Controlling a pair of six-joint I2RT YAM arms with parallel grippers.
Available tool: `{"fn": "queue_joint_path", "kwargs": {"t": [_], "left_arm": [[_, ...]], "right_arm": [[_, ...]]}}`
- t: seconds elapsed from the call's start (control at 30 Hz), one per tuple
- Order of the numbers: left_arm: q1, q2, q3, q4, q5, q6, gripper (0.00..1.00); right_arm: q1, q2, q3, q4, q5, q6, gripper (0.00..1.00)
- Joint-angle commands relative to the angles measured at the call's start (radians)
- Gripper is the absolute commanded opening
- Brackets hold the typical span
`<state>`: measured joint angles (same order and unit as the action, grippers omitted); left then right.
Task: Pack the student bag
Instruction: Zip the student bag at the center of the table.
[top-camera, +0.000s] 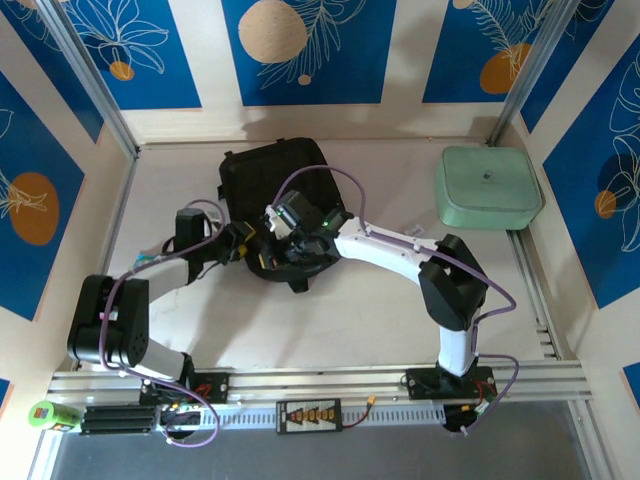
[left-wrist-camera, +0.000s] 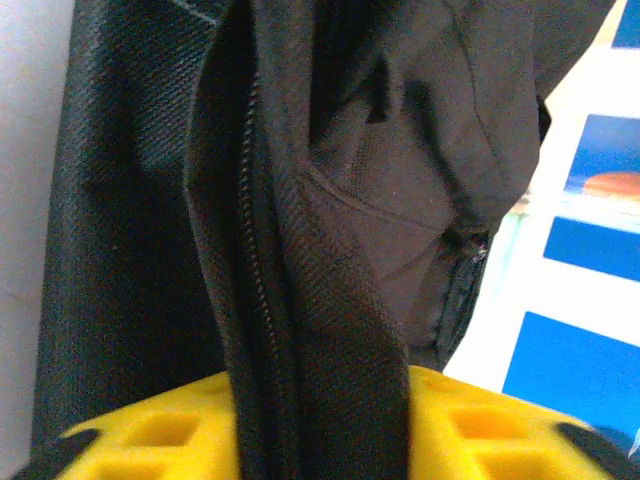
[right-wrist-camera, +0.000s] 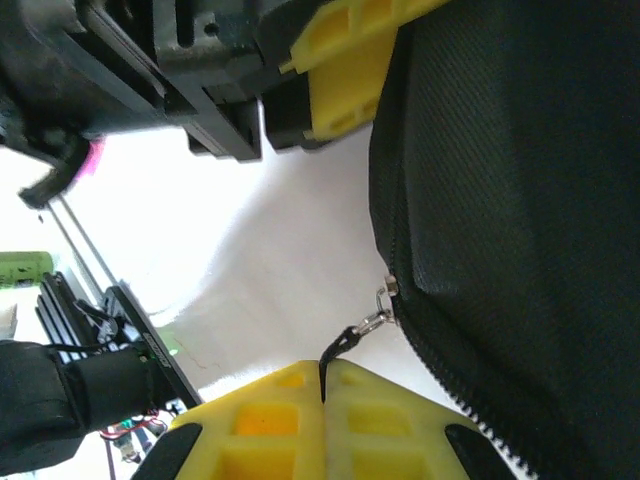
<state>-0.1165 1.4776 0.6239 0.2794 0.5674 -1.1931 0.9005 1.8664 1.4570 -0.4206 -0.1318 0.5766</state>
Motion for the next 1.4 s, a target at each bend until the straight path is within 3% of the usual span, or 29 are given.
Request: {"fn": "queue_joint_path", "kwargs": {"t": [0.0,0.2,0.57,0.97,1.13,1.23,1.37], "left_arm": [[-0.006,0.022,0.054,-0.046,-0.038,0.046,0.27],[-0.005,0.056,0.083,-0.089,-0.071,0.089,0.09],[0.005,0.070,0.115,-0.140,-0.095,0.153,0.05],[0.004,0.132,0.166,-0.090,-0.018,0.155,0.02],[-0.005,0.184,0.234,-0.051,-0.004,0.137,0.01],[-0.009,0.201,0.261,-0.031,0.007,0.136,0.03],[-0.005,0.181,0.256,-0.089,-0.029,0.168,0.32]], "right_arm": [[0.014,-0.055,-0.035,-0.060,0.052,-0.013,0.00],[0.010,-0.127,-0.120,-0.084,0.173,0.049,0.00],[-0.051,-0.233,-0.289,-0.081,0.230,0.177,0.00],[-0.122,-0.356,-0.413,-0.125,0.364,0.261,0.00],[-0.123,-0.383,-0.437,-0.050,0.251,0.186,0.00],[-0.108,-0.380,-0.424,0.005,0.163,0.130,0.00],[-0.086,-0.346,-0.350,0.059,0.078,0.084,0.00]]}}
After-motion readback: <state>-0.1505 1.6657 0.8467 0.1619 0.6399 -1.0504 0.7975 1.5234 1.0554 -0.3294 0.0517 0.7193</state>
